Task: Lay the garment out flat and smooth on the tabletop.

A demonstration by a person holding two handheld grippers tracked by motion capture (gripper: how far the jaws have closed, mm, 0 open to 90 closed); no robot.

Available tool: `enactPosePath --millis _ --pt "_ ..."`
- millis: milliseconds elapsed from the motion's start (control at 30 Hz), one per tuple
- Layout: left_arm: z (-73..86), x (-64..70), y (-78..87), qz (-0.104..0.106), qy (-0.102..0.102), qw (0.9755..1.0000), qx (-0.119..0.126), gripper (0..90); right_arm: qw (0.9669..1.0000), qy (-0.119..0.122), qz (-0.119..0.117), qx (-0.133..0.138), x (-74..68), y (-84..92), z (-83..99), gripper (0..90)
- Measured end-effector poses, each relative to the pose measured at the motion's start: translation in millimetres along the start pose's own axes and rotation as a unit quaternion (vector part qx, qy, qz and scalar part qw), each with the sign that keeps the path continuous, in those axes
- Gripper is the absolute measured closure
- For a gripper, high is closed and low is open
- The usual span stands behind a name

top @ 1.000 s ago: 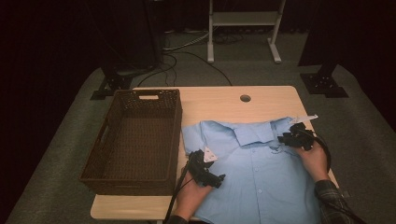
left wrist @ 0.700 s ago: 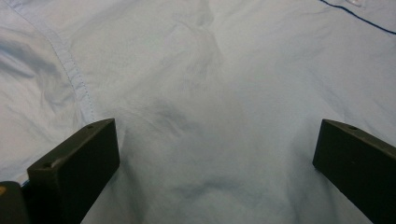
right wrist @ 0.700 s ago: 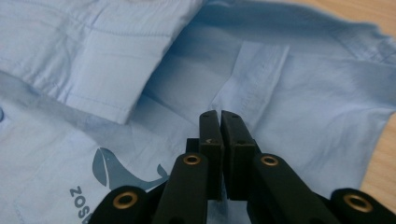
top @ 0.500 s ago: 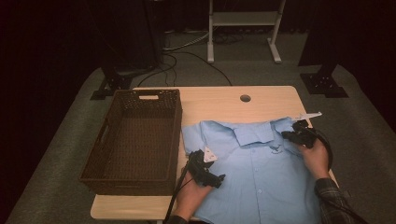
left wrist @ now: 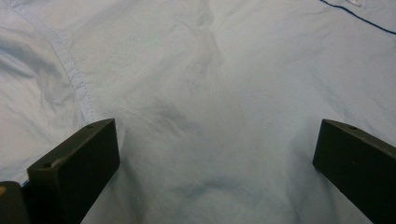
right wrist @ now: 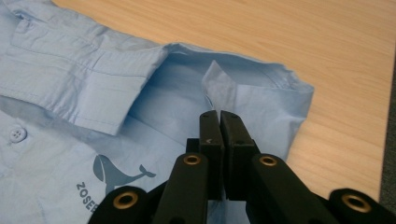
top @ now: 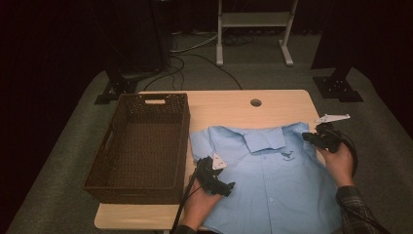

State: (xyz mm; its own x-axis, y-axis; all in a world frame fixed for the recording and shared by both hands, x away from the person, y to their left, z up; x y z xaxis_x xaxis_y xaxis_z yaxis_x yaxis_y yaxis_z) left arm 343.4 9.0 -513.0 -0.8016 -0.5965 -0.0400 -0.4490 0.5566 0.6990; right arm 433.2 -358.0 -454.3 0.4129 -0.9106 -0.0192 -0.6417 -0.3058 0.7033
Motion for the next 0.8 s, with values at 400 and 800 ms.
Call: enactPosePath --millis 400,800 --pt "0.0 -0.1 0.1 0.000 -0.001 1.0000 0.000 0.0 0.9998 -0.011 0.014 0.010 15.4 15.3 1.5 88.6" --pt "0.1 -0.1 0.1 0.000 -0.001 1.0000 -0.001 0.0 0.9992 -0.023 0.029 0.015 28.9 23.7 4.5 88.7"
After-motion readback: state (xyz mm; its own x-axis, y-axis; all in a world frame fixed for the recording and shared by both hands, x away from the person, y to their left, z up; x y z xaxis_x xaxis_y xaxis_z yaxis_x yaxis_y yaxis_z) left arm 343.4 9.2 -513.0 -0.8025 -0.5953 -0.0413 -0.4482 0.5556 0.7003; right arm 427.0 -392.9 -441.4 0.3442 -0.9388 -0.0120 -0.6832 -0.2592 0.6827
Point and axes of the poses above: each handheld gripper's, and its own axes: y roughly backward along the jaws, z roughly out of its underside, x roughly to its right, the point moved 4 cm from there along -y, roughly forward along the jaws, and after that the axes turned 2 degrees about -y, right-handed, at the moved point
